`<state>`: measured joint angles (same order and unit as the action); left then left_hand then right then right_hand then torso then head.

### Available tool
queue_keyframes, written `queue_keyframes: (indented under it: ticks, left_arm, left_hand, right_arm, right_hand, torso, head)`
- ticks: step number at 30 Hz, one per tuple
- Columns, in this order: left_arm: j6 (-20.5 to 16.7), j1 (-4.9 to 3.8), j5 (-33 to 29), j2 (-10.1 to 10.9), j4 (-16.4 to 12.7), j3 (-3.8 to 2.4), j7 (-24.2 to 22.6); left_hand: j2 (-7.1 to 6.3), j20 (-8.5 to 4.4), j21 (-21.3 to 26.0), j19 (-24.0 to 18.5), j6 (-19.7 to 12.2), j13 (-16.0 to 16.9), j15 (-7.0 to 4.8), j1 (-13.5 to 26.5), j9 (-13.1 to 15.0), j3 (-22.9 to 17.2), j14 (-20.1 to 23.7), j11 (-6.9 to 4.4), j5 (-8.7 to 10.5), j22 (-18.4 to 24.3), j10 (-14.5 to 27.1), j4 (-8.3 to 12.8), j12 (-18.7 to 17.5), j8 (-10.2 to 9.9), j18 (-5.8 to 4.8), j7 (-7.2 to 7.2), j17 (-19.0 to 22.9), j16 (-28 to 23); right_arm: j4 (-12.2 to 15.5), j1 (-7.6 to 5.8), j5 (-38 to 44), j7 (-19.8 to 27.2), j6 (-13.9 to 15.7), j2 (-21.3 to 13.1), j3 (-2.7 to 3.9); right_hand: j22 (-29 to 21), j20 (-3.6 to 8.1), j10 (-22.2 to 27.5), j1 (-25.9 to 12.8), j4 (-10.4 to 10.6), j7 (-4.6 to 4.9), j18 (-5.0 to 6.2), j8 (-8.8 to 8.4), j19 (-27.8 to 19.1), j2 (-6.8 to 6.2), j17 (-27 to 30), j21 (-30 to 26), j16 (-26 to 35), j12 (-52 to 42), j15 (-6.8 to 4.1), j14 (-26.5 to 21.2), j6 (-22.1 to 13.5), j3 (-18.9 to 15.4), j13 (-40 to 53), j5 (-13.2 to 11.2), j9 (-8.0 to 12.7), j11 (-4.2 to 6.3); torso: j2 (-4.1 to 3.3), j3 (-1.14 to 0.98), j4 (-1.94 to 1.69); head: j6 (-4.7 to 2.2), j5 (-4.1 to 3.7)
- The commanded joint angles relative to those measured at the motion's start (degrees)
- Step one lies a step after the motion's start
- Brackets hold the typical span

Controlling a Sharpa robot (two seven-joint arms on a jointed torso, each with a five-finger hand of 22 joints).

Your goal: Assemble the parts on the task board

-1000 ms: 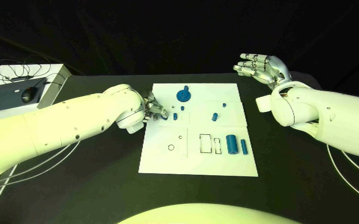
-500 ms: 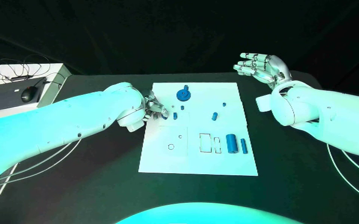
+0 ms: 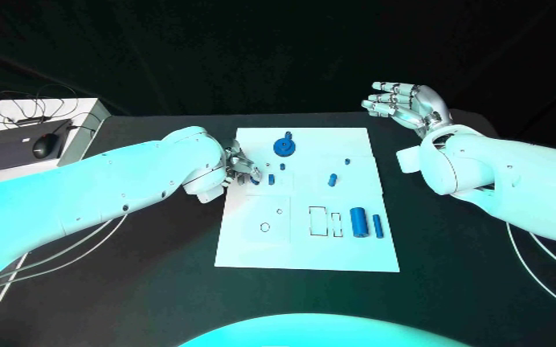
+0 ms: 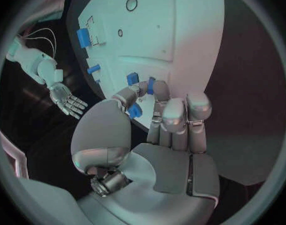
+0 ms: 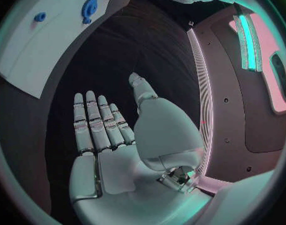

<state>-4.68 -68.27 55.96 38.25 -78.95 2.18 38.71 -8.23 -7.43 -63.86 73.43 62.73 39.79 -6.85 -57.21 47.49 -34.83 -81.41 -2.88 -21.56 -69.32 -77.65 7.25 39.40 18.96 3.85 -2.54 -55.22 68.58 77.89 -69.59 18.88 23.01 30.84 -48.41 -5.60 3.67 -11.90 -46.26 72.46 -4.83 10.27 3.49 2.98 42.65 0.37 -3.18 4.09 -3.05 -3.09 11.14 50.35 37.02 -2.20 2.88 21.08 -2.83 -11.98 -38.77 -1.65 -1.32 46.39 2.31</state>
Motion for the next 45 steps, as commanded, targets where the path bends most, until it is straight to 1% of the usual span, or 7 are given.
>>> queue_keyframes:
  ticks: [1, 7, 13, 18, 22, 35, 45]
  left_arm:
    - [2.1, 0.48, -0.3, -0.5, -0.2, 0.32, 0.1]
    - [2.0, 0.48, 0.0, -0.5, -0.3, 0.31, 0.1]
    - [1.9, 0.49, 0.5, -0.2, -0.3, 0.31, 0.1]
    - [1.9, 0.49, 0.9, 0.1, -0.6, 0.30, 0.2]
    - [1.8, 0.49, 1.1, 0.3, -0.8, 0.29, 0.2]
    - [1.7, 0.50, 1.8, 0.8, -1.0, 0.28, 0.3]
    - [1.6, 0.50, 2.0, 0.8, -0.8, 0.27, 0.3]
  left_hand:
    - [2.83, 0.16, -0.3, 0.2, 8.0, -0.1, -0.09, -2.4, 6.4, 0.3, 0.1, -2.79, 0.13, -0.1, -3.3, 0.0, -0.1, 0.0, -0.88, 5.36, 0.0, 0.4]
    - [2.90, 0.21, -0.5, 0.3, 8.2, -0.2, -0.03, -2.4, 6.3, 0.2, 0.1, -2.78, 0.07, -0.2, -3.5, 0.1, -0.1, 0.0, -0.94, 5.39, 0.0, 0.5]
    - [2.91, 0.21, -0.7, 0.3, 8.4, -0.5, 0.00, -2.1, 6.4, -0.7, 0.1, -2.78, -0.01, -0.3, -3.6, 0.5, -0.1, -0.1, -0.98, 5.38, 0.1, 0.7]
    - [3.55, 0.12, -0.7, 0.3, 8.2, -0.5, -0.04, -1.5, 6.8, -1.4, 0.2, -2.80, 0.06, -0.2, -3.4, 1.0, 0.1, 0.0, -1.01, 5.37, 0.3, 0.7]
    - [3.52, 0.12, -0.7, 0.3, 8.2, -0.5, -0.04, -1.5, 6.8, -1.5, 0.2, -2.80, 0.02, -0.2, -3.4, 1.1, 0.1, 0.0, -1.02, 5.36, 0.3, 0.8]
    - [3.56, 0.12, -0.8, 0.3, 8.2, -0.6, -0.06, -1.4, 6.9, -1.9, 0.2, -2.84, -0.06, -0.3, -3.4, 1.3, 0.1, 0.0, -1.00, 5.36, 0.4, 0.9]
    - [3.56, 0.10, -0.9, 0.4, 8.2, -0.6, -0.07, -1.3, 6.9, -2.1, 0.2, -2.84, -0.09, -0.3, -3.4, 1.3, 0.2, 0.0, -1.00, 5.37, 0.4, 0.9]
  right_arm:
    - [0.1, 0.00, 0.5, 0.6, -0.7, 0.0, 0.03]
    - [0.1, 0.00, 0.5, 0.6, -0.8, 0.0, 0.03]
    - [0.1, 0.00, 0.5, 0.6, -0.8, -0.1, 0.03]
    - [0.1, 0.00, 0.5, 0.6, -0.8, -0.1, 0.03]
    - [0.0, 0.00, 0.5, 0.6, -0.9, -0.1, 0.03]
    - [0.1, 0.00, 0.5, 0.5, -0.9, -0.2, 0.03]
    - [0.1, 0.00, 0.5, 0.5, -0.9, -0.2, 0.03]
  right_hand:
    - [-0.1, 0.12, 0.1, 0.0, -0.3, 4.46, -0.22, -0.33, -0.4, -0.04, 0.1, -0.2, 0.0, 0.2, -0.08, -0.4, -0.5, 0.1, 0.0, 0.4, 0.1, -0.13]
    - [-0.1, 0.10, 0.2, 0.1, -0.4, 4.46, -0.21, -0.32, -0.5, -0.04, 0.1, -0.3, 0.0, 0.2, -0.05, -0.7, -0.5, 0.1, 0.0, 0.4, 0.1, -0.13]
    - [-0.1, 0.10, 0.2, 0.1, -0.4, 4.46, -0.21, -0.32, -0.5, -0.04, 0.1, -0.3, 0.0, 0.2, -0.05, -0.7, -0.5, 0.1, 0.0, 0.4, 0.1, -0.13]
    - [-0.1, 0.10, 0.2, 0.1, -0.4, 4.46, -0.21, -0.32, -0.5, -0.04, 0.1, -0.3, 0.0, 0.2, -0.05, -0.7, -0.5, 0.1, 0.0, 0.4, 0.1, -0.13]
    - [-0.1, 0.10, 0.2, 0.1, -0.4, 4.46, -0.21, -0.32, -0.5, -0.04, 0.1, -0.3, 0.0, 0.2, -0.05, -0.7, -0.5, 0.1, 0.0, 0.4, 0.1, -0.13]
    - [-0.1, 0.10, 0.2, 0.1, -0.4, 4.46, -0.21, -0.32, -0.5, -0.04, 0.1, -0.3, 0.0, 0.2, -0.05, -0.7, -0.5, 0.1, 0.0, 0.4, 0.1, -0.13]
    - [-0.1, 0.10, 0.2, 0.1, -0.4, 4.46, -0.21, -0.32, -0.5, -0.04, 0.1, -0.3, 0.0, 0.2, -0.05, -0.7, -0.5, 0.1, 0.0, 0.4, 0.1, -0.13]
  torso:
    - [0.00, 0.02, -0.04]
    - [0.01, 0.08, -0.02]
    - [0.00, 0.04, -0.09]
    - [0.00, 0.09, -0.07]
    - [0.00, 0.04, -0.08]
    - [-0.03, 0.04, -0.06]
    - [-0.02, -0.02, 0.01]
  head:
    - [0.05, -0.04]
    - [0.07, -0.05]
    - [0.15, -0.03]
    - [0.21, 0.00]
    - [0.24, -0.01]
    - [0.40, 0.04]
    - [0.31, 0.11]
